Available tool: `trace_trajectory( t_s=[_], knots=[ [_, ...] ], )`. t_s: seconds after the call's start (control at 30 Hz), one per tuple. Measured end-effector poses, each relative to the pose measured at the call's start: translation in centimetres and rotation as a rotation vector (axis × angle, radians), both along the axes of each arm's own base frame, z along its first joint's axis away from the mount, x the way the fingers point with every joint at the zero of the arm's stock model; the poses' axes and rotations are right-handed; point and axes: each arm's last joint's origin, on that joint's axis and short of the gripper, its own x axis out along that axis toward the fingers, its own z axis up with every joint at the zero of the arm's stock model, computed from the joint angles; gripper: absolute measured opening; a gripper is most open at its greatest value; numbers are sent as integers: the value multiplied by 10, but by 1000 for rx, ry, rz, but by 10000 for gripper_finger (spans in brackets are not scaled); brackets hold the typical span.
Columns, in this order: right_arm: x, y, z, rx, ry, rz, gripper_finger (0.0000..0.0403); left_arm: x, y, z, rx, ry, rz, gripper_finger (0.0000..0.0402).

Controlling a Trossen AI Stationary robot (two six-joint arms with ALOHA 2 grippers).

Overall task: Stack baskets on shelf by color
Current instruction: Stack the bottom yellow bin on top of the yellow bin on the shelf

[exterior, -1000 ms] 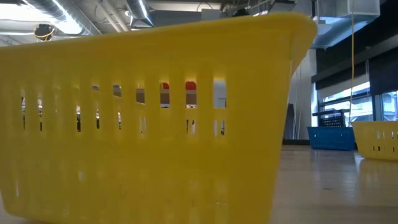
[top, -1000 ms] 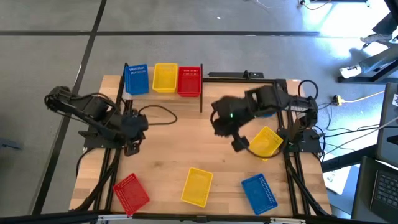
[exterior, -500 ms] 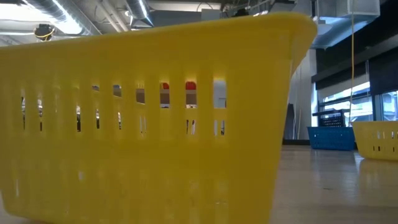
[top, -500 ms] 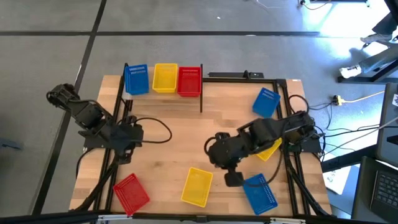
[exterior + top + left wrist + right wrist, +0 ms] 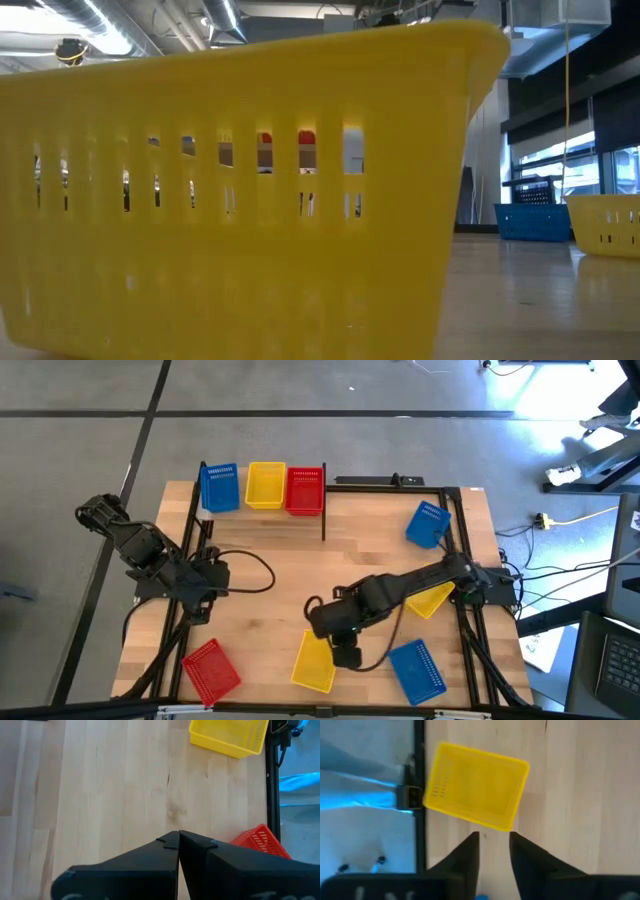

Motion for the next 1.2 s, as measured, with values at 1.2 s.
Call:
trace_trajectory(
  t_s=[1.2],
  knots=[
    [77,-29,-163,31,298,24,134,0,0,0,-1,1,-1,0]
  ],
)
